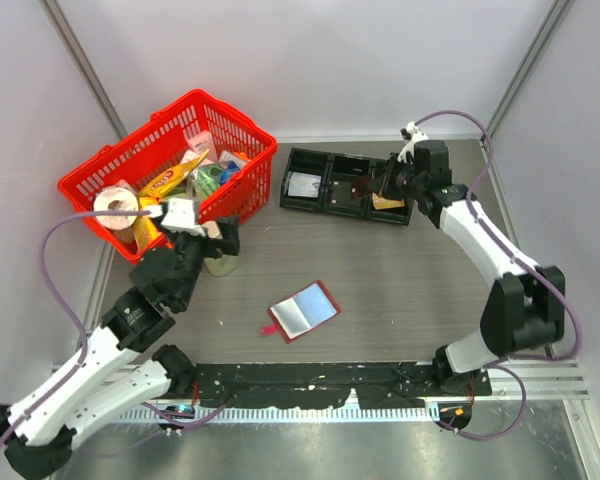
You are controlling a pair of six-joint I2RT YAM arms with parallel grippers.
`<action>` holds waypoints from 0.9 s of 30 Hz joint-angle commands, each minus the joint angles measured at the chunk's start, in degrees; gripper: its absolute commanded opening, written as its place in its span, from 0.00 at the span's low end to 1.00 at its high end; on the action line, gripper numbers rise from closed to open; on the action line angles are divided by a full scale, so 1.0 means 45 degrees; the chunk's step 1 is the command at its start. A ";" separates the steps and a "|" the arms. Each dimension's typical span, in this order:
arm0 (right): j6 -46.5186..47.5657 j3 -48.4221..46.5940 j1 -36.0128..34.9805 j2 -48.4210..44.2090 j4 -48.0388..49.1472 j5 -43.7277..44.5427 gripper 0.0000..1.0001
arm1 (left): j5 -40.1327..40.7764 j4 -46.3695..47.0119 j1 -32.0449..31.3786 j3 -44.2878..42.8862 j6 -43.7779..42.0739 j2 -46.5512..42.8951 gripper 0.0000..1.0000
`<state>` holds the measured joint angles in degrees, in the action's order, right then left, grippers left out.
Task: Take the credit cards out of the card holder
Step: Place the credit card in the storage box.
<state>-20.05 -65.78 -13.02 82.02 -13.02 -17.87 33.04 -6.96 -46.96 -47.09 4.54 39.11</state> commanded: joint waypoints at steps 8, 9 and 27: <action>-0.2164 -0.5067 0.0061 0.6029 0.0745 0.0846 0.01 | 0.0725 0.2797 0.1705 0.1949 0.0340 -0.2871 1.00; -0.2300 -0.5515 0.0022 0.6554 0.0667 0.0846 0.01 | 0.0764 0.2778 0.1763 0.1968 0.0320 -0.2910 1.00; -0.2185 -0.5541 -0.0311 0.6484 -0.0682 0.3830 0.73 | 0.0959 0.1957 0.3150 0.1773 0.1883 -0.3613 1.00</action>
<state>-32.03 -92.29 -14.52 119.33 -14.22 -9.37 35.24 1.58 -33.56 -37.69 10.55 23.79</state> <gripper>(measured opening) 0.652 0.994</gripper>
